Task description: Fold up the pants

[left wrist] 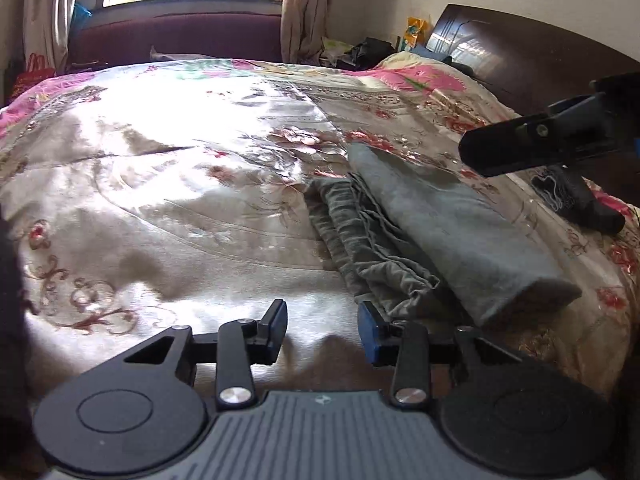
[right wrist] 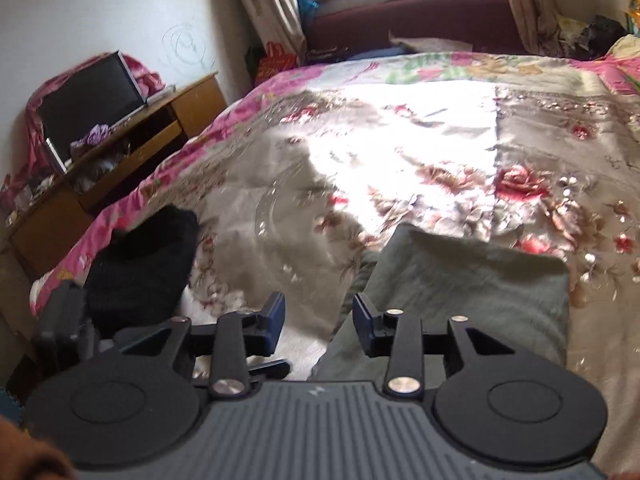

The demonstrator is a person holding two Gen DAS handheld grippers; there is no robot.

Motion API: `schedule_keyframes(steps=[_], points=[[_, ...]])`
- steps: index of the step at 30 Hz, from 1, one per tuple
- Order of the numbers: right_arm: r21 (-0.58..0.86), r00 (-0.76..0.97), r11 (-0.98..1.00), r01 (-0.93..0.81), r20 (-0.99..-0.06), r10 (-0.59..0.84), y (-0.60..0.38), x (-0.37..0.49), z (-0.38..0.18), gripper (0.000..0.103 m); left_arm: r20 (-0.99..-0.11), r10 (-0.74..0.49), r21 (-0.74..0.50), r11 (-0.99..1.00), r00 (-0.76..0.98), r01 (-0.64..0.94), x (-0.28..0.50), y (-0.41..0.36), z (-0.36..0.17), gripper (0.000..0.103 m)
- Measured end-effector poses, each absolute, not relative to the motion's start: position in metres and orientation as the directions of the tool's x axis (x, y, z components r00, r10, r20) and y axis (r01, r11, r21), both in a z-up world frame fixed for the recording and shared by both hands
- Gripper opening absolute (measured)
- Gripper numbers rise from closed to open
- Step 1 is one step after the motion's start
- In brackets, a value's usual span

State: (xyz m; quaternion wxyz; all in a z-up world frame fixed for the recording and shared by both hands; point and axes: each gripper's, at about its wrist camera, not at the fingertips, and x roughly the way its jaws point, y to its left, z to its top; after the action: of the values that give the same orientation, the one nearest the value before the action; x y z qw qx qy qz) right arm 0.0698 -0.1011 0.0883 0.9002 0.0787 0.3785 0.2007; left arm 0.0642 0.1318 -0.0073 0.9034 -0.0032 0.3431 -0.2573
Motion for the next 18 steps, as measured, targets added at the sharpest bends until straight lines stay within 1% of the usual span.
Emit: schedule_keyframes(steps=[2, 4, 6, 7, 8, 9, 10, 11, 12, 13, 14, 15, 17, 18], points=[[0.299, 0.643, 0.920, -0.255, -0.658, 0.392, -0.107, 0.087, 0.077, 0.036, -0.595, -0.468, -0.198, 0.873, 0.654, 0.445, 0.064, 0.142, 0.008, 0.053], [0.310, 0.640, 0.933, -0.184, -0.683, 0.353, -0.112, 0.104, 0.063, 0.038, -0.570, -0.459, -0.176, 0.878, 0.681, 0.444, 0.065, 0.142, 0.023, 0.057], [0.329, 0.635, 0.935, -0.132, -0.696, 0.335, -0.114, 0.114, 0.056, 0.039, -0.553, -0.474, -0.166, 0.869, 0.685, 0.467, 0.066, 0.134, 0.031, 0.058], [0.319, 0.632, 0.938, -0.135, -0.701, 0.330, -0.111, 0.117, 0.056, 0.039, -0.551, -0.490, -0.173, 0.859, 0.675, 0.482, 0.067, 0.128, 0.033, 0.058], [0.300, 0.631, 0.942, -0.151, -0.704, 0.326, -0.106, 0.120, 0.056, 0.040, -0.550, -0.503, -0.177, 0.850, 0.667, 0.496, 0.067, 0.122, 0.034, 0.058], [0.269, 0.633, 0.948, -0.168, -0.708, 0.314, -0.100, 0.122, 0.056, 0.046, -0.551, -0.515, -0.173, 0.840, 0.657, 0.514, 0.067, 0.111, 0.034, 0.059], [0.243, 0.627, 0.954, -0.177, -0.719, 0.300, -0.095, 0.127, 0.054, 0.049, -0.555, -0.520, -0.169, 0.835, 0.649, 0.524, 0.066, 0.103, 0.033, 0.061], [0.212, 0.616, 0.960, -0.184, -0.736, 0.281, -0.090, 0.133, 0.050, 0.051, -0.566, -0.516, -0.166, 0.835, 0.644, 0.524, 0.066, 0.094, 0.030, 0.063], [0.167, 0.611, 0.968, -0.187, -0.752, 0.248, -0.085, 0.138, 0.045, 0.050, -0.575, -0.506, -0.162, 0.841, 0.643, 0.516, 0.066, 0.085, 0.026, 0.064], [0.121, 0.609, 0.974, -0.191, -0.764, 0.215, -0.081, 0.143, 0.039, 0.047, -0.581, -0.501, -0.166, 0.844, 0.642, 0.509, 0.066, 0.079, 0.023, 0.064], [0.090, 0.600, 0.977, -0.192, -0.777, 0.189, -0.080, 0.148, 0.032, 0.022, -0.591, -0.497, -0.173, 0.847, 0.635, 0.502, 0.067, 0.073, 0.018, 0.064], [0.105, 0.575, 0.975, -0.197, -0.793, 0.201, -0.081, 0.152, 0.028, 0.005, -0.604, -0.485, -0.168, 0.853, 0.632, 0.494, 0.067, 0.068, 0.014, 0.063], [0.182, 0.537, 0.964, -0.192, -0.803, 0.259, -0.085, 0.154, 0.029, 0.005, -0.618, -0.462, -0.136, 0.860, 0.637, 0.492, 0.065, 0.062, 0.008, 0.048], [0.177, 0.555, 0.961, -0.214, -0.788, 0.269, -0.083, 0.149, 0.038, 0.005, -0.620, -0.471, -0.144, 0.854, 0.627, 0.499, 0.066, 0.063, 0.008, 0.032]])
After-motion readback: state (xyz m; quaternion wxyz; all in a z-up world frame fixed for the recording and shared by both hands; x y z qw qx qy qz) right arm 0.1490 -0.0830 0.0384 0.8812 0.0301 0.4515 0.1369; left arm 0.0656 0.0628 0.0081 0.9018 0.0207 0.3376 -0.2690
